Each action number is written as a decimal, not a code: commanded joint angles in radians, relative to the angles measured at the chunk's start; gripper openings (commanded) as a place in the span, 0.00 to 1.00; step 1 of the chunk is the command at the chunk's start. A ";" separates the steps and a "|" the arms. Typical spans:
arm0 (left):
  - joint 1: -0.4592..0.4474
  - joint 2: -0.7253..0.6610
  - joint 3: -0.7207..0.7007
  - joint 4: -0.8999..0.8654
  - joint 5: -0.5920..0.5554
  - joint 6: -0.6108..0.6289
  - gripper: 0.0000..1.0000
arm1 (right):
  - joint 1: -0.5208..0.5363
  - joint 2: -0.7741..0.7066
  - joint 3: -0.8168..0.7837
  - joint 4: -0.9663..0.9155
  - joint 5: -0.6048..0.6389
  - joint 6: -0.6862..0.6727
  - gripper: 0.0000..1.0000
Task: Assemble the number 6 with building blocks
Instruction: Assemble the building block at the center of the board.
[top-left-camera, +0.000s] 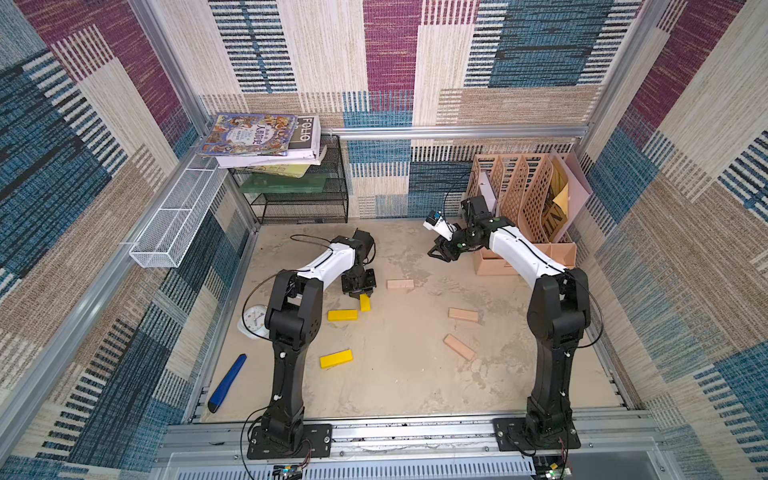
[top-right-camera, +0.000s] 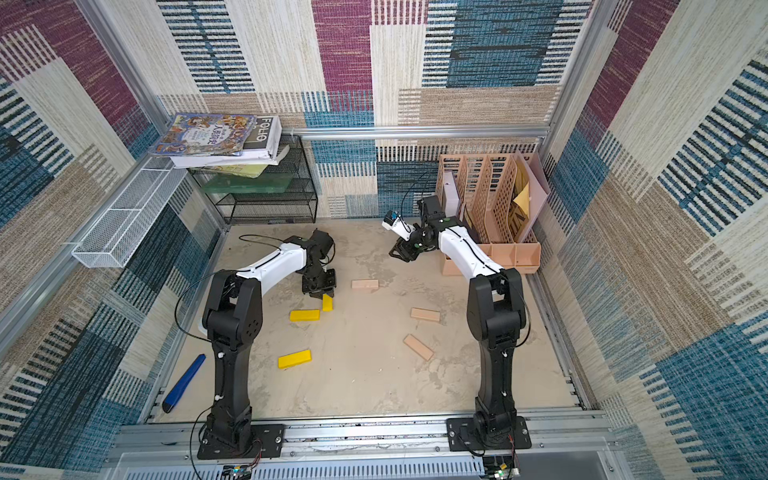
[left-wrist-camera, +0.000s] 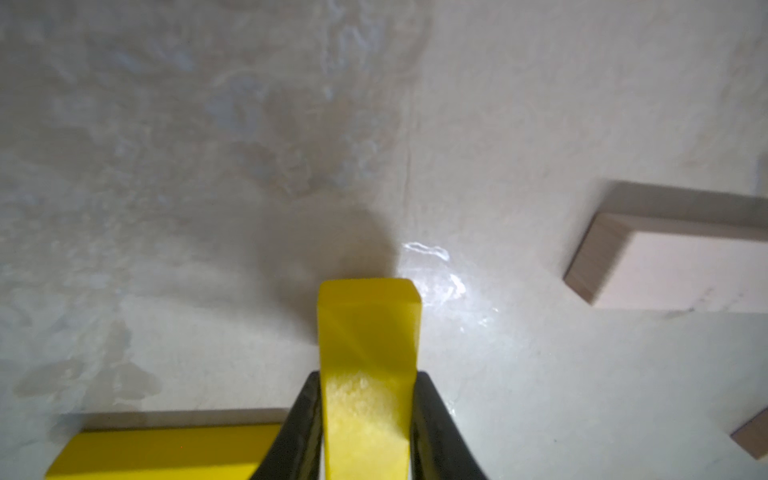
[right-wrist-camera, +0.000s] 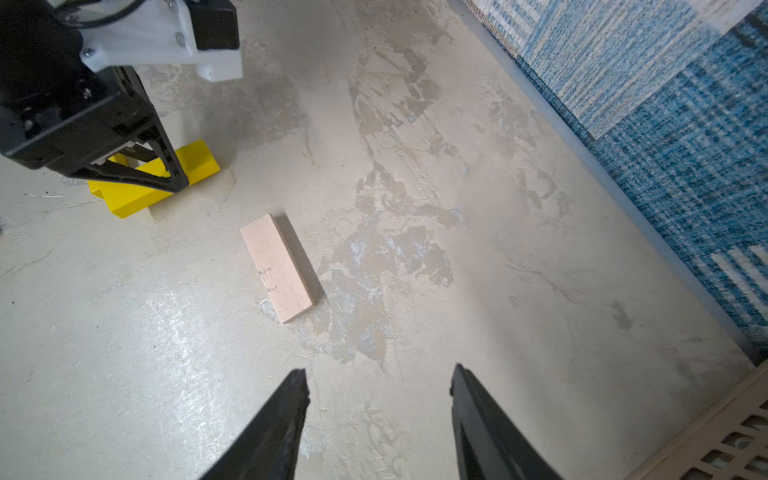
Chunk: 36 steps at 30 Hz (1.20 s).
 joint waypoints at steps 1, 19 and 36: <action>-0.016 0.013 0.008 -0.029 -0.006 0.010 0.18 | -0.006 -0.023 -0.020 0.021 -0.014 -0.002 0.59; -0.067 0.098 0.114 -0.007 -0.043 0.025 0.18 | -0.028 -0.078 -0.107 0.062 -0.024 -0.007 0.58; -0.092 0.109 0.109 0.028 -0.023 0.048 0.17 | -0.027 -0.085 -0.113 0.066 -0.020 -0.002 0.58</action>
